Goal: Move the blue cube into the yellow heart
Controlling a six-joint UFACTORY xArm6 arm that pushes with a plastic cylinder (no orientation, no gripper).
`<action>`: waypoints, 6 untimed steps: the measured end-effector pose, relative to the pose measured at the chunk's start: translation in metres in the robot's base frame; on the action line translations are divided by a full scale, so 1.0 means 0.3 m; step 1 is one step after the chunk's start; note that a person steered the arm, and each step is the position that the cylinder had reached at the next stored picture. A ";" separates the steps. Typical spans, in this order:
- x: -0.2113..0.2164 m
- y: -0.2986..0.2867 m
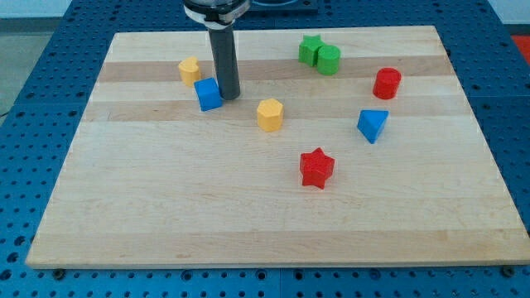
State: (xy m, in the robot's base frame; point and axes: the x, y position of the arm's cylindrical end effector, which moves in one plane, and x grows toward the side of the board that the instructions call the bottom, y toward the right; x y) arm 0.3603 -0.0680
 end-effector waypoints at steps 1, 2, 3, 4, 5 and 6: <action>0.076 0.002; 0.085 -0.035; 0.043 -0.035; 0.028 -0.042; 0.019 -0.068; 0.018 -0.093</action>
